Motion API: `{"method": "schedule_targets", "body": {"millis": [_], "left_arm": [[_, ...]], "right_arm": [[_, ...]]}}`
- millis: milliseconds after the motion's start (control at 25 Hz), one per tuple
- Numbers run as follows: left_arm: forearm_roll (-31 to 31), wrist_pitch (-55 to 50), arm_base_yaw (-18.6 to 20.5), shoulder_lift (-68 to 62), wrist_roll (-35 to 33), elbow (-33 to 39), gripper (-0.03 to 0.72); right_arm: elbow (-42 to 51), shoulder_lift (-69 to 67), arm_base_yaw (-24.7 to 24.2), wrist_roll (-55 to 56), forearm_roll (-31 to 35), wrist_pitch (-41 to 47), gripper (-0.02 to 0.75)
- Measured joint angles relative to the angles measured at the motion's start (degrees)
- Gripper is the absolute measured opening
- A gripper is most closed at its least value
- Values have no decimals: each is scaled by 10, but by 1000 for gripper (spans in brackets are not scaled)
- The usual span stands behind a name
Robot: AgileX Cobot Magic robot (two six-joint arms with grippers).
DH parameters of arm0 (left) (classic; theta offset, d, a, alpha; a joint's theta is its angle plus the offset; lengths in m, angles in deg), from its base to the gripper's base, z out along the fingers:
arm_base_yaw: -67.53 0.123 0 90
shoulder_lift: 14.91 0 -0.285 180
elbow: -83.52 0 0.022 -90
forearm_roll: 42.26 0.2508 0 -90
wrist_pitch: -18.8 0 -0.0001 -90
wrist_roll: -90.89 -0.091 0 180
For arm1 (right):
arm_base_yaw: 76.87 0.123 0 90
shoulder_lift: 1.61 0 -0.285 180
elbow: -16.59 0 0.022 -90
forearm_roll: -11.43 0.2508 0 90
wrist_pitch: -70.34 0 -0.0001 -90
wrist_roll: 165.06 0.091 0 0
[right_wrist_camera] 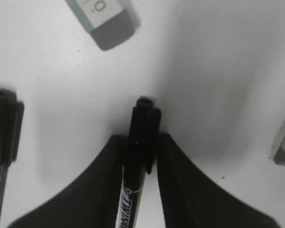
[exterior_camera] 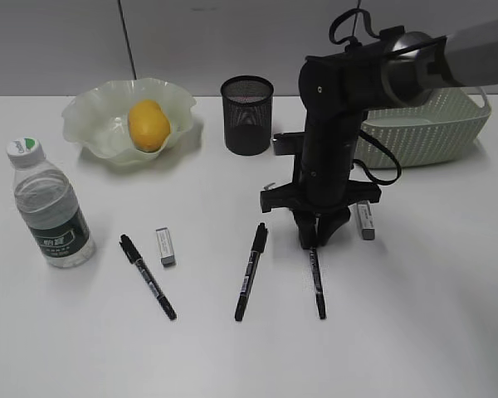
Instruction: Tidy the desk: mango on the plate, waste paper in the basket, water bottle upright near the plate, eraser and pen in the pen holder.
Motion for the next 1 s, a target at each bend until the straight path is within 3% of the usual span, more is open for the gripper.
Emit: {"method": "schedule_targets", "body": {"millis": [120,360,480,560,760,840,1000], "left_arm": [[0,0,0,0,0,0,356],[0,0,0,0,0,0,314],[0,0,0,0,0,0,302],[0,0,0,0,0,0,295],[0,0,0,0,0,0,263],[0,0,0,0,0,0,246],[0,0,0,0,0,0,240]], "right_arm": [[-3,-2,0,0,-13,1,147],[4,55,2,0,-110,-65,139],[3,133,2,0,-154,-216,139],[0,168,2,0,-185,-367,139],[-2,152,-2,-17,-237,-632,139],[-6,122,-5,-43,-227,-692,139],[-15,67,-15,-139,-126,-773,139]]}}
